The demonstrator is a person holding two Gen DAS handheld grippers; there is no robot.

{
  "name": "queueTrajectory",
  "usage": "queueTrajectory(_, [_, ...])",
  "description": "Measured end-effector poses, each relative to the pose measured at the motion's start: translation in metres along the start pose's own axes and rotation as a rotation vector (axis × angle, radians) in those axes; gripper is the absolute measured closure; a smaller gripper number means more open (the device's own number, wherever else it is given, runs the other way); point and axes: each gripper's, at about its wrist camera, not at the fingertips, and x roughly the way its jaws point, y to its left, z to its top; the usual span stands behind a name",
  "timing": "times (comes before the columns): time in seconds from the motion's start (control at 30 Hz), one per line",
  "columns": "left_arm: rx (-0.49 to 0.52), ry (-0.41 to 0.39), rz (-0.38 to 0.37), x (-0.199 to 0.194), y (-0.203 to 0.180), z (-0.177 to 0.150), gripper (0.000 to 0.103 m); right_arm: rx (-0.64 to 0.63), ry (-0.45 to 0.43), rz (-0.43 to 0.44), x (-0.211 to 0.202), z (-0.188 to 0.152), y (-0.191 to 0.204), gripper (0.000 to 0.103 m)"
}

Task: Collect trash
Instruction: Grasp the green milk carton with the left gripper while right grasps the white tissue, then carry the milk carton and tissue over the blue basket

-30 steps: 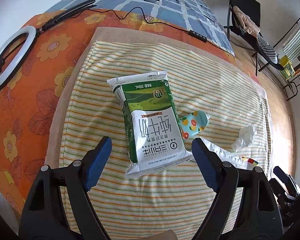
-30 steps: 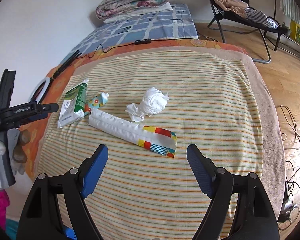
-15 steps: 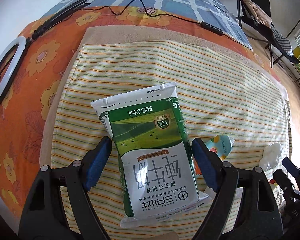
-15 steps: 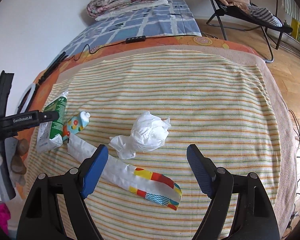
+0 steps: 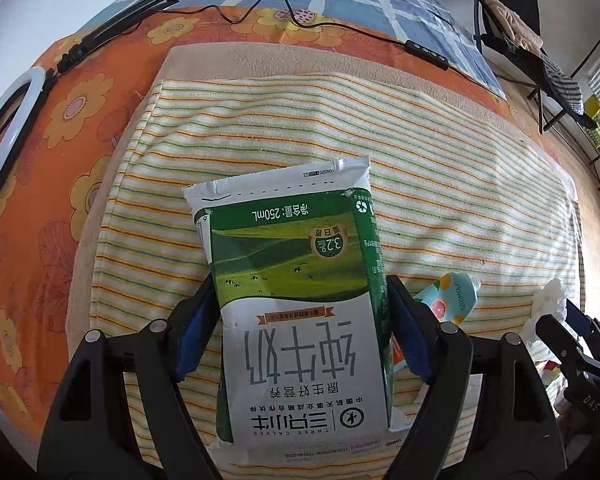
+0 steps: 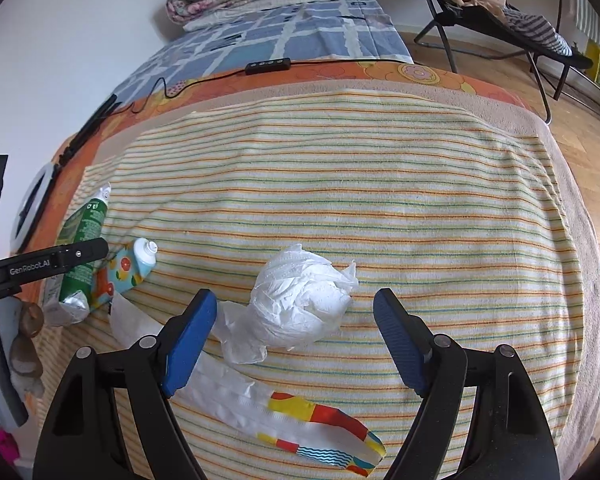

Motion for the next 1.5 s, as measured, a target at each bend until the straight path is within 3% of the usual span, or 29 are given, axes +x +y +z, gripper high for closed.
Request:
queueTrajectory(0.13, [0.010, -0.022, 0.001, -0.007, 0.002, -0.002, 0.024, -0.015, 0.001, -0.008, 0.000, 0.001, 0.005, 0.026])
queueTrajectory(0.2, [0.023, -0.038, 0.007, -0.013, 0.003, -0.004, 0.025, -0.018, 0.010, -0.009, 0.001, 0.001, 0.006, 0.053])
queueTrajectory(0.27, [0.039, -0.053, 0.016, -0.018, 0.003, -0.006, 0.025, -0.011, 0.018, -0.002, 0.001, 0.001, 0.005, 0.070])
queueTrajectory(0.37, [0.055, -0.071, 0.029, -0.027, 0.003, -0.010, 0.026, -0.009, -0.005, 0.006, -0.005, 0.001, 0.005, 0.075])
queueTrajectory(0.87, [0.142, -0.156, -0.007, -0.109, -0.012, -0.053, 0.027, -0.076, -0.110, 0.035, -0.076, -0.013, 0.022, 0.076])
queueTrajectory(1.17, [0.205, -0.193, -0.053, -0.167, -0.023, -0.114, 0.027, -0.118, -0.148, 0.056, -0.130, -0.047, 0.033, 0.076])
queueTrajectory(1.5, [0.270, -0.194, -0.110, -0.211, -0.031, -0.198, 0.027, -0.142, -0.161, 0.094, -0.183, -0.106, 0.040, 0.076])
